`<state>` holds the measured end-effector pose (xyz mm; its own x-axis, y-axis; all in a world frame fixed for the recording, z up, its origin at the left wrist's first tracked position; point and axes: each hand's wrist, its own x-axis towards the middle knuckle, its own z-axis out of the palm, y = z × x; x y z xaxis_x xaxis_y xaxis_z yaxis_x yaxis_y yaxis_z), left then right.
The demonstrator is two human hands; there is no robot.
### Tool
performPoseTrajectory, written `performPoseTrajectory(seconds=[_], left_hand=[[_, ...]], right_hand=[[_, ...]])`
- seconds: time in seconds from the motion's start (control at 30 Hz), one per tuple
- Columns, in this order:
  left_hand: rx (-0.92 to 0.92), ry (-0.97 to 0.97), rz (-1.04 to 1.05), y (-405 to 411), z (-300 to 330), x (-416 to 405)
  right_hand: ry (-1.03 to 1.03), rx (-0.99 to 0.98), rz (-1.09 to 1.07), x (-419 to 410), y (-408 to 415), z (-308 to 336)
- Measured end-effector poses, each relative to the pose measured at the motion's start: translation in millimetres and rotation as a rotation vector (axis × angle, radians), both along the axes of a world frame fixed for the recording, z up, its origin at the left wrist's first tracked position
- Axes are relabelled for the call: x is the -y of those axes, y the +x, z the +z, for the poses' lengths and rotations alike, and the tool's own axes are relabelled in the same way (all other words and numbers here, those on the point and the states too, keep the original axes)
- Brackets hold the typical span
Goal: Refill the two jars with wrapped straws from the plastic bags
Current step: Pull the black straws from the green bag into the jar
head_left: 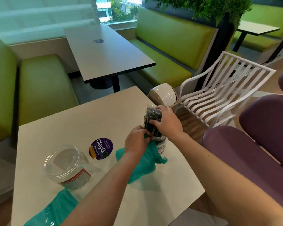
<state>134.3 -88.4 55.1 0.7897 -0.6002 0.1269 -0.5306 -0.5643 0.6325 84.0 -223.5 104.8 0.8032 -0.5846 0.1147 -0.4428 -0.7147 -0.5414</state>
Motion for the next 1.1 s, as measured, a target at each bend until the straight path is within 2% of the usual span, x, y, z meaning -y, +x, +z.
performPoseTrajectory(seconds=[0.3, 0.53, 0.93, 1.1], left_hand=[[-0.020, -0.007, 0.050, -4.4, 5.5, 5.2], [0.011, 0.035, 0.064, -6.2, 6.5, 5.4], [-0.034, 0.034, 0.072, -7.1, 9.8, 5.3], [-0.058, 0.025, 0.058, -5.7, 13.8, 2.4]], right_hand=[[0.048, 0.327, 0.009, -7.2, 3.2, 0.1], [0.003, 0.154, 0.161, -1.7, -12.7, -15.6], [0.022, 0.281, -0.003, 1.8, -20.7, -5.2], [0.054, 0.160, 0.077, -2.8, -29.5, -11.1]])
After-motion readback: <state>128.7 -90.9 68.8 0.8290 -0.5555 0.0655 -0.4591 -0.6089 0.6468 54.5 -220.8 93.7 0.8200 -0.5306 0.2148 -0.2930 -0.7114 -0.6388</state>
